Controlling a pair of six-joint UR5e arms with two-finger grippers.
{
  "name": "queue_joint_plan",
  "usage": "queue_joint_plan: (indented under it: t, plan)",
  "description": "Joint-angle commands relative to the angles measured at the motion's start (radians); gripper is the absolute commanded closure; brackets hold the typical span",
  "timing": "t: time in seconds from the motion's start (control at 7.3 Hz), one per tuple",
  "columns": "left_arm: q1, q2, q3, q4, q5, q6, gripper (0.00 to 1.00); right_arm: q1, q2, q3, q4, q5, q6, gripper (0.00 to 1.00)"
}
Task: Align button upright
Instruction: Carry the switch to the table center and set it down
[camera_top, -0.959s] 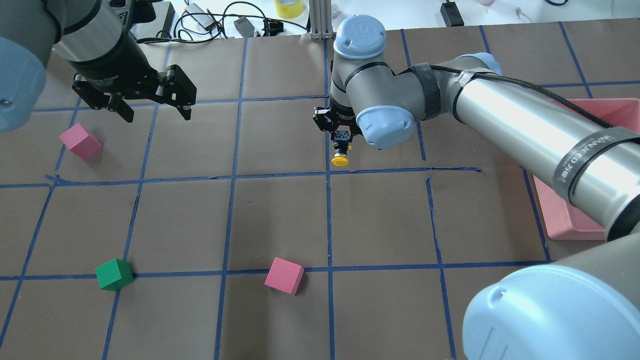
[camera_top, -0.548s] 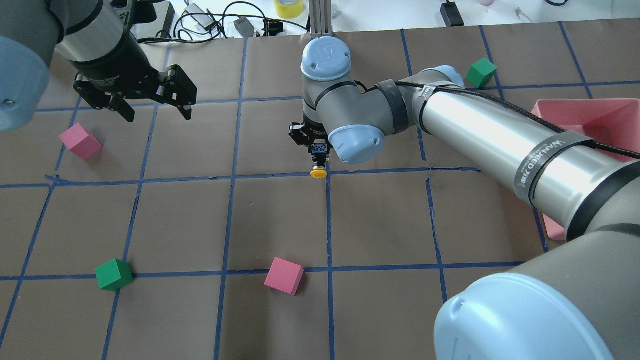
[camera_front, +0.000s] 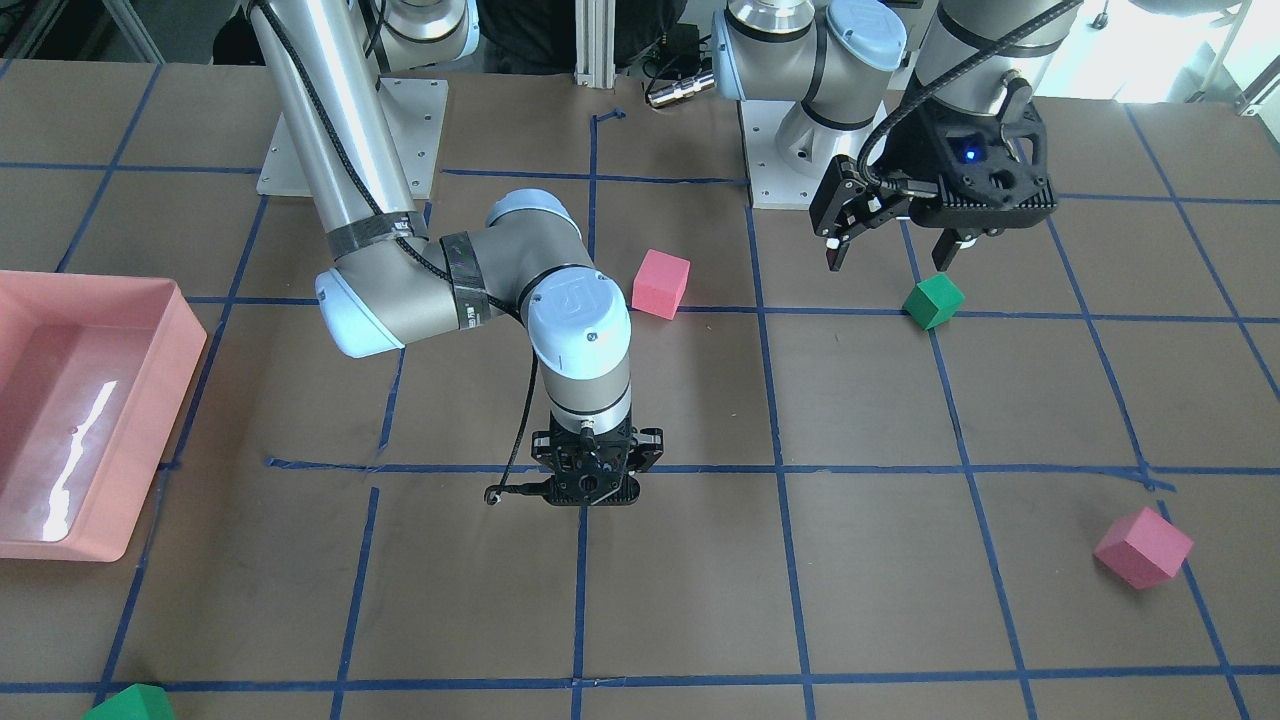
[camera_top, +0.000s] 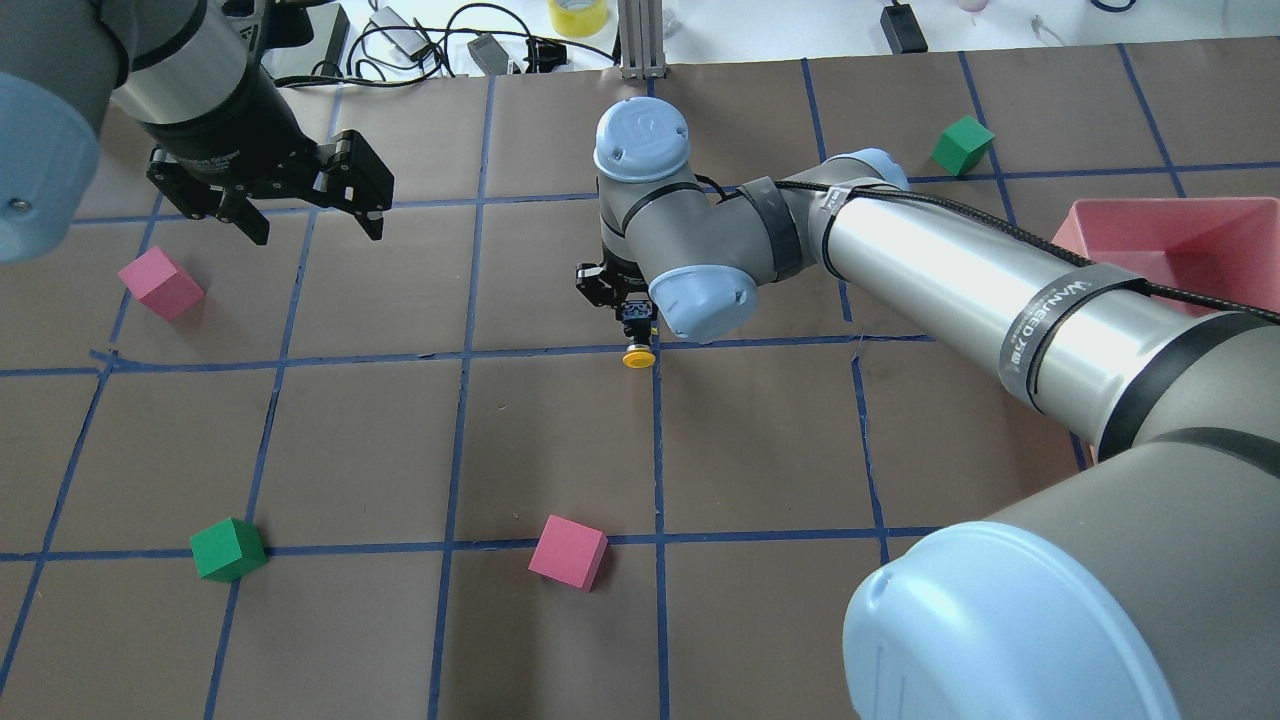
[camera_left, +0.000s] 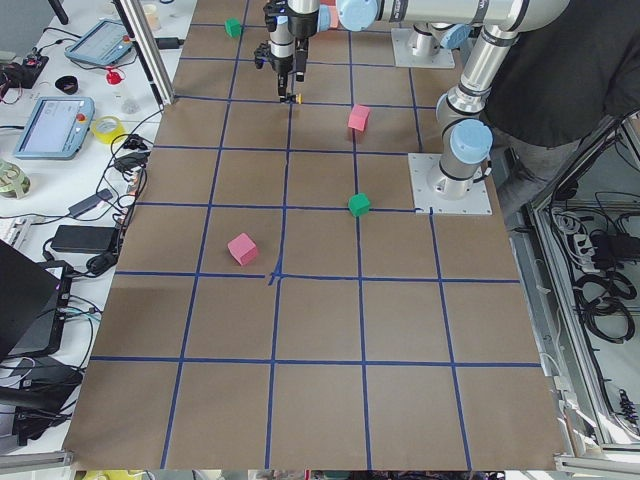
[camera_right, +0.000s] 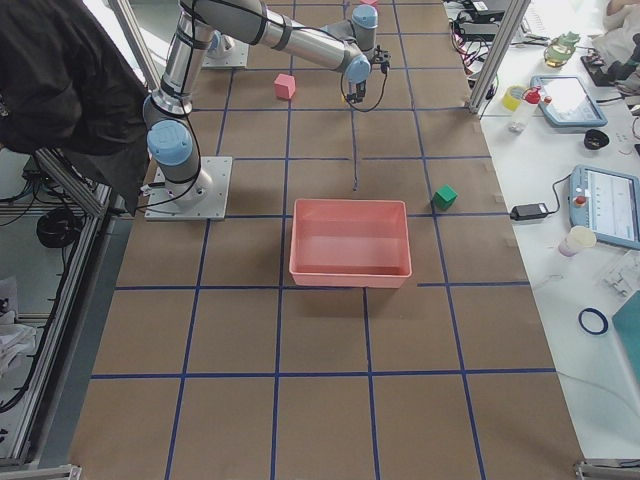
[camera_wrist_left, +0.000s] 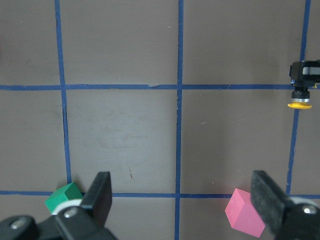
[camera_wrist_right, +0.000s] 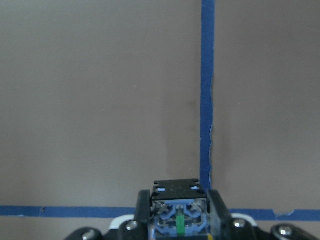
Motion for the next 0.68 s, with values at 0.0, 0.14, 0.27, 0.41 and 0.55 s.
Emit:
queue_joint_plan:
  t: [0.0, 0.14, 0.27, 0.41, 0.55]
  plan:
    - [-0.001, -0.004, 0.0, 0.0, -0.001, 0.0, 0.0, 0.0, 0.008, 0.006, -0.019, 0.005, -0.003, 1.0]
    - [-0.001, -0.004, 0.0, 0.0, 0.0, 0.0, 0.0, 0.0, 0.014, 0.009, -0.021, 0.003, -0.004, 1.0]
    - [0.001, -0.002, 0.0, 0.0, 0.0, 0.0, 0.0, 0.0, 0.014, 0.007, -0.024, 0.003, -0.006, 0.99]
    - [-0.001, -0.004, 0.0, 0.002, -0.001, 0.0, 0.0, 0.0, 0.014, 0.007, -0.025, -0.006, -0.012, 0.93]
    - [-0.001, -0.004, 0.0, 0.0, 0.0, 0.0, 0.0, 0.0, 0.014, 0.007, -0.025, -0.006, -0.021, 0.85]
